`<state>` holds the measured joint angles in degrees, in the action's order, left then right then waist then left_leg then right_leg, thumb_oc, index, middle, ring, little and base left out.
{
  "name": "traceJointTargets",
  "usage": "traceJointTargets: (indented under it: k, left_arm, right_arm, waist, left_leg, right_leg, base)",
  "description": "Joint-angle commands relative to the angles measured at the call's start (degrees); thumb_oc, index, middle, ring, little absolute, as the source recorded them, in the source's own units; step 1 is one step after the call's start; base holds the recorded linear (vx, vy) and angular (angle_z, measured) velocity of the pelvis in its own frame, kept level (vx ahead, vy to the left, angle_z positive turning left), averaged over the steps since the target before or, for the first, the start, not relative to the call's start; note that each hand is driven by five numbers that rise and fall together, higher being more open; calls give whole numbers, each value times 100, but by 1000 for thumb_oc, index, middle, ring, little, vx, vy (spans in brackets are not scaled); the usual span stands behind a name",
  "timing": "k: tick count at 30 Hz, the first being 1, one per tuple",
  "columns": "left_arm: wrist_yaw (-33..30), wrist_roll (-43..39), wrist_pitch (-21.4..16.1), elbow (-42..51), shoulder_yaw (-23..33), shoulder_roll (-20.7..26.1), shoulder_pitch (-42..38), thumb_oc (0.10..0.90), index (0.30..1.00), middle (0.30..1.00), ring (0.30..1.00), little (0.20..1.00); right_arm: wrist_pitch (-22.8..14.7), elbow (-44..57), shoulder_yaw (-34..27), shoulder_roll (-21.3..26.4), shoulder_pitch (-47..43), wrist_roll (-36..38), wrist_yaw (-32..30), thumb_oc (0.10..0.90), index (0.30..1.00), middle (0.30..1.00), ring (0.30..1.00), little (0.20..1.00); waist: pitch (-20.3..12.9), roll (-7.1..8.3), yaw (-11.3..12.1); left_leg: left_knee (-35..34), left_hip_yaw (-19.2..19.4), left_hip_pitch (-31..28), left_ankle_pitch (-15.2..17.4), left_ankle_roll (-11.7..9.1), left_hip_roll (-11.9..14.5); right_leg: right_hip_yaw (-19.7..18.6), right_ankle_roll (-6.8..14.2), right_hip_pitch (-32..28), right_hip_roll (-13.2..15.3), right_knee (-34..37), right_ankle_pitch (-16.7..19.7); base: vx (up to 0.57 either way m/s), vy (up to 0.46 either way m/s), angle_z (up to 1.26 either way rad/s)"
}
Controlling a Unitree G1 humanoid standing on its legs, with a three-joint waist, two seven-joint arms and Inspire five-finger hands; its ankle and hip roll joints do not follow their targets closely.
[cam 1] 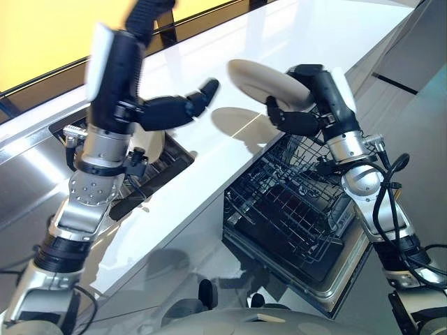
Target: Pick up plates and place into dishwasher.
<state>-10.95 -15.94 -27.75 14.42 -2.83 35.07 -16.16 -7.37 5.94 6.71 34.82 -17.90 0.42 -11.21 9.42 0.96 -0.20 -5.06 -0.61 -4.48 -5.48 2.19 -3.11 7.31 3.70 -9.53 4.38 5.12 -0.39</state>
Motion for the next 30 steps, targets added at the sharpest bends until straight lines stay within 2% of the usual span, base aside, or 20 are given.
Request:
traceJointTargets:
  k: [1, 5, 10, 15, 17, 21, 26, 30]
  left_arm:
    - [-234, -1470, 55, -381, 339, -276, -48, 800, 900, 900, 900, 900]
    - [-368, -2204, 314, -757, 336, -615, 50, 800, 900, 900, 900, 900]
    - [-636, -1935, 423, -855, 580, -669, 280, 800, 900, 900, 900, 900]
    - [-551, -1932, 451, -1056, 826, -606, 384, 800, 900, 900, 900, 900]
    - [-463, -1866, 526, -1105, 882, -564, 425, 800, 900, 900, 900, 900]
    - [-308, -1729, 671, -1141, 913, -439, 518, 800, 900, 900, 900, 900]
    - [-96, -1492, 756, -1234, 866, -257, 527, 800, 900, 900, 900, 900]
    - [-19, -1312, 766, -1305, 863, -82, 451, 800, 900, 900, 900, 900]
  right_arm:
    - [-810, 296, -732, 9, -507, -466, -1237, 100, 300, 300, 300, 200]
    - [-573, -392, -919, 134, -585, -797, -2224, 100, 300, 300, 300, 200]
    - [-225, -949, -1193, 303, -428, -446, -2542, 100, 300, 300, 300, 200]
    - [38, -1515, -1293, 211, -84, 44, -2248, 100, 300, 300, 300, 200]
    - [245, -1865, -1180, 139, 27, 38, -2026, 100, 300, 300, 300, 200]
    - [427, -2273, -997, 154, 207, -213, -1588, 100, 300, 300, 300, 200]
    - [438, -2981, -608, 318, -73, -341, -1150, 100, 300, 300, 300, 200]
    - [894, -3233, -330, 453, -272, -450, -876, 100, 300, 300, 300, 200]
  waist:
    - [-359, -168, -39]
    - [-346, -116, -28]
    - [-354, -104, 25]
    - [-368, -121, 78]
    - [-362, -147, 102]
    - [-352, -155, 142]
    - [-343, -170, 283]
    - [-326, -201, 366]
  left_leg:
    - [351, 1, -379, 1110, 7, -82]
    - [471, 101, -344, 1139, -34, -110]
    - [527, 147, -298, 1128, -63, -142]
    - [556, 126, -245, 1134, -32, -164]
    - [509, 117, -287, 1135, -8, -156]
    - [491, 115, -316, 1146, 16, -170]
    - [405, 123, -365, 1129, -23, -175]
    - [369, 41, -306, 1055, -31, -151]
  right_leg:
    - [-42, -145, 517, -587, -1131, -747]
    - [-39, -146, 376, -632, -721, -537]
    - [-12, -145, 291, -648, -462, -406]
    - [10, -165, 314, -614, -544, -481]
    - [67, -176, 310, -581, -663, -576]
    - [147, -181, 293, -540, -691, -609]
    - [324, -165, 195, -518, -505, -537]
    - [438, -169, 282, -450, -777, -665]
  base:
    - [-78, -11, -2]
    - [-55, -7, 0]
    - [-5, 7, -6]
    - [6, 11, -2]
    - [45, 41, 0]
    - [40, 21, 5]
    - [44, -8, 3]
    - [30, -5, 11]
